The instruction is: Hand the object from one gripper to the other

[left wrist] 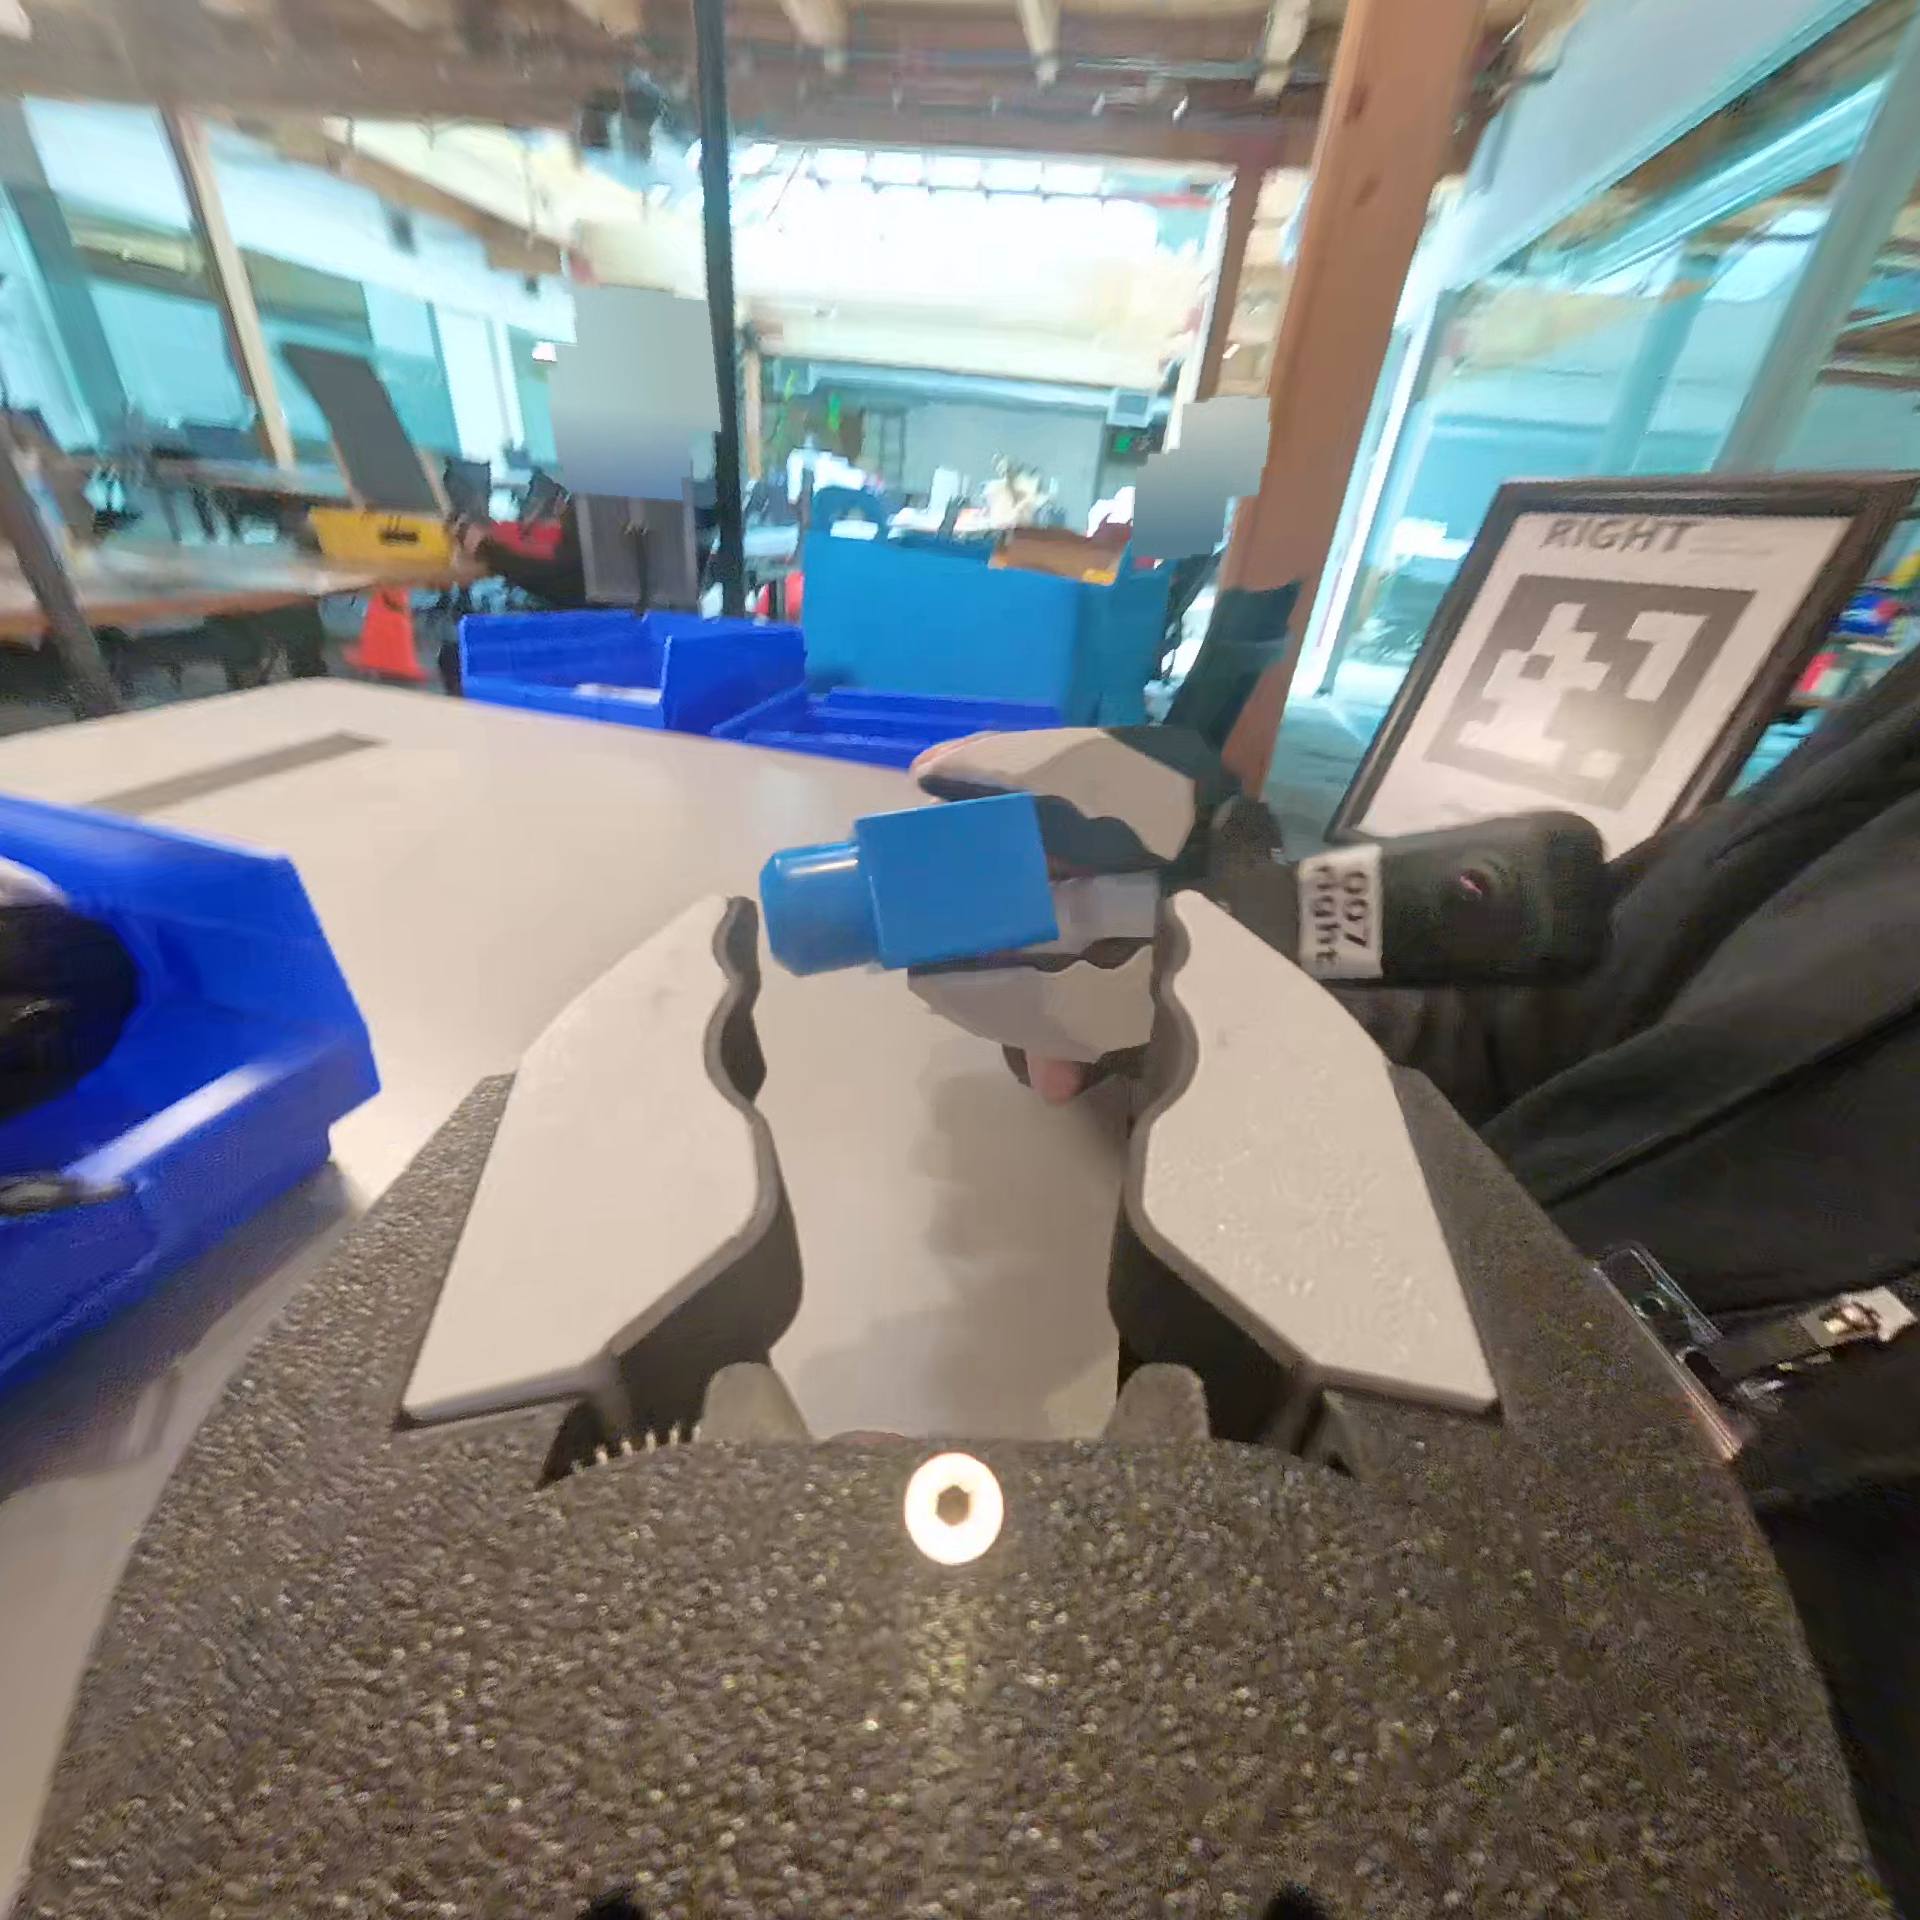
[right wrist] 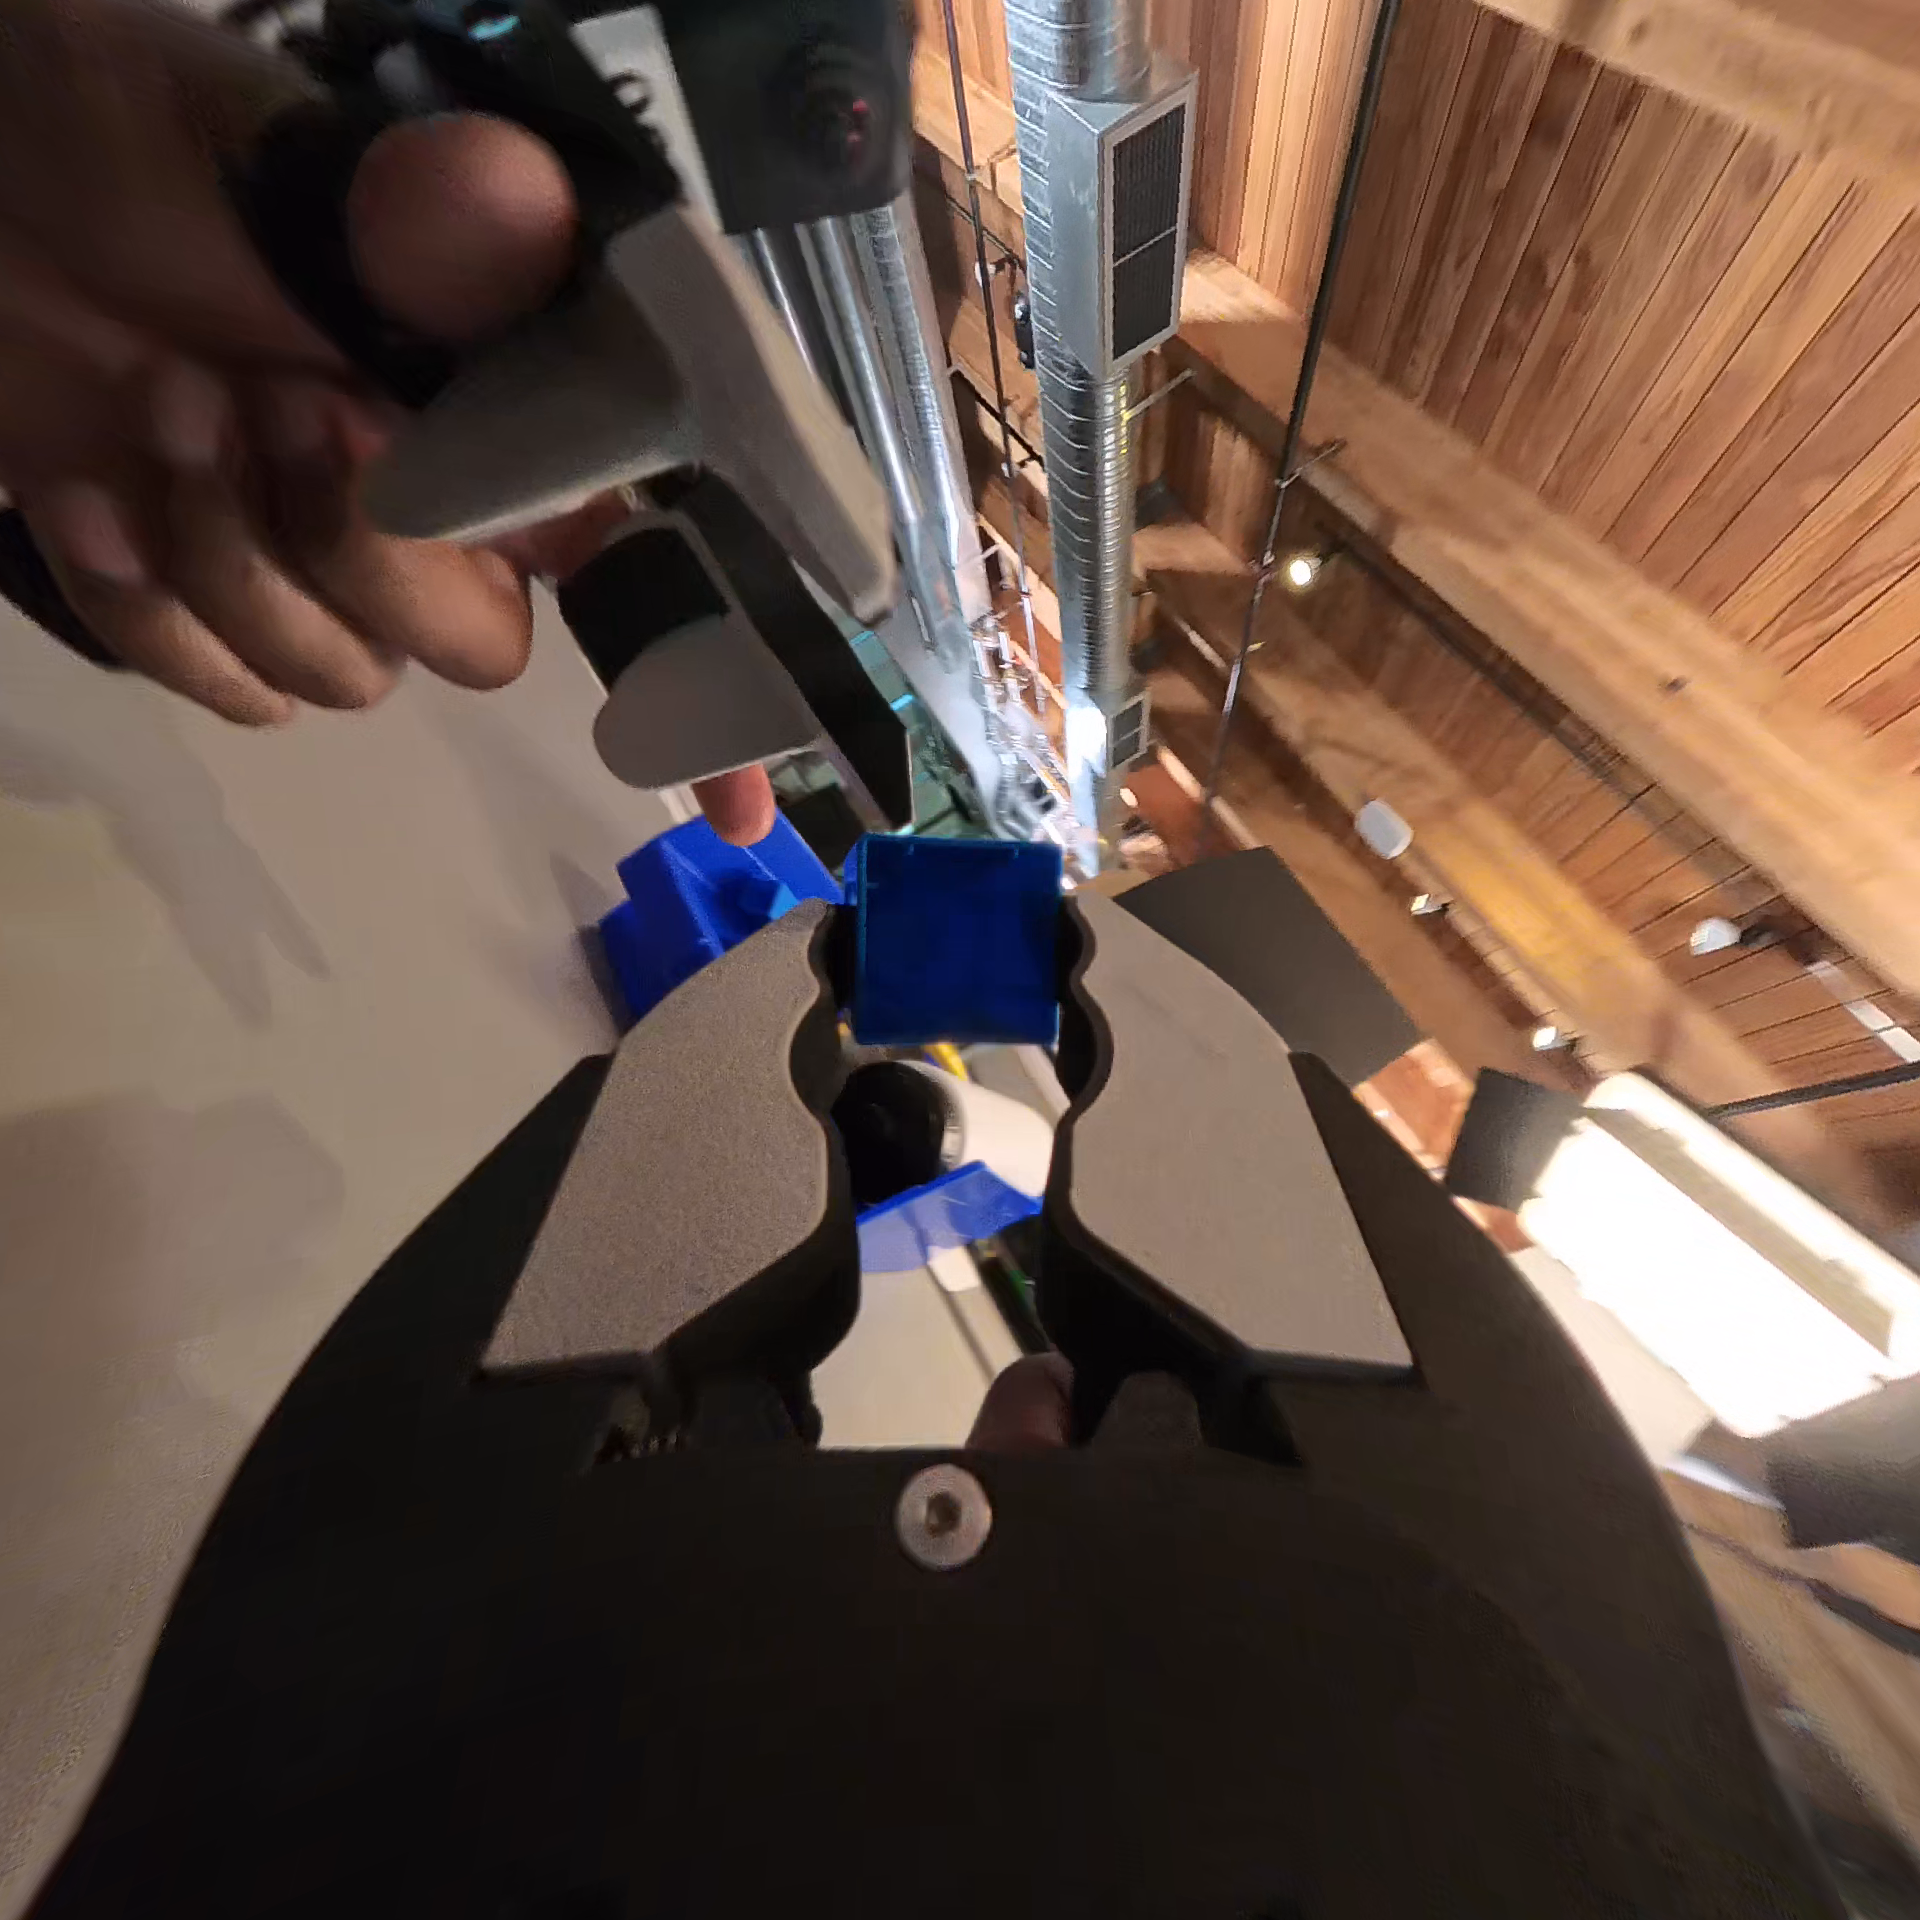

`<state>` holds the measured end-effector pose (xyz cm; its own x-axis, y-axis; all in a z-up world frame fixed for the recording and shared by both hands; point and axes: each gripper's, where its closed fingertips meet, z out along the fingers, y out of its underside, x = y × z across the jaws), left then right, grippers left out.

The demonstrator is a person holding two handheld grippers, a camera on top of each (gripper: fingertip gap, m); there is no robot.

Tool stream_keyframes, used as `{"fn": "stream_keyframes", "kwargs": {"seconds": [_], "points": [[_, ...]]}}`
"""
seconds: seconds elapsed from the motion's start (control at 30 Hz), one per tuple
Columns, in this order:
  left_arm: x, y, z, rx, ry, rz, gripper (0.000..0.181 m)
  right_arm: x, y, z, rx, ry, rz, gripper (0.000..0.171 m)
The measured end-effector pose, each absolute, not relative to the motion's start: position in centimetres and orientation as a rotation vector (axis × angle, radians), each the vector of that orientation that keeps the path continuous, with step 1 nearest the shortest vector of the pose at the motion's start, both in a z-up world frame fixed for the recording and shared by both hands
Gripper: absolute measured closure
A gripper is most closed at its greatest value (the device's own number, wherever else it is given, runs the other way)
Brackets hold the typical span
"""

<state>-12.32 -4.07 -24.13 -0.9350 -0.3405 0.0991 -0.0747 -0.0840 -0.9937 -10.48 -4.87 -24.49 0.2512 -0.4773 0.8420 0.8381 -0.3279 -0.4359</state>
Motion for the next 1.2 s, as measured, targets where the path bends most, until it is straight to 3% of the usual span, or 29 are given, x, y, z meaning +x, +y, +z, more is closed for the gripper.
{"fn": "stream_keyframes", "kwargs": {"seconds": [0.2, 0.37, 0.5, 0.73, 1.0, 1.2], "points": [[-11.6, -5.4, -27.0, -0.644, 2.189, -1.860, 0.097, -11.5, -3.6, -25.5, -1.308, -0.524, -1.569, 0.133], [-11.1, -5.8, -26.9, -0.524, 2.090, -1.833, 0.111, -12.2, -3.2, -26.0, -1.302, -0.572, -1.573, 0.134], [-11.0, -5.3, -26.4, -0.186, 1.926, -1.573, 0.111, -12.7, -3.0, -26.6, -1.384, -0.517, -1.242, 0.127], [-11.5, -3.4, -24.6, 0.169, 1.572, -1.194, 0.111, -12.5, -4.6, -25.9, -1.472, -0.162, -0.240, 0.116], [-10.3, -4.6, -26.3, 0.294, 1.491, -0.815, 0.111, -12.5, -3.8, -26.2, -1.507, -0.016, 0.018, 0.108], [-10.1, -5.9, -27.8, 0.328, 1.530, -0.774, 0.111, -11.2, -3.1, -26.8, -1.544, 0.102, -0.034, 0.136]]}}
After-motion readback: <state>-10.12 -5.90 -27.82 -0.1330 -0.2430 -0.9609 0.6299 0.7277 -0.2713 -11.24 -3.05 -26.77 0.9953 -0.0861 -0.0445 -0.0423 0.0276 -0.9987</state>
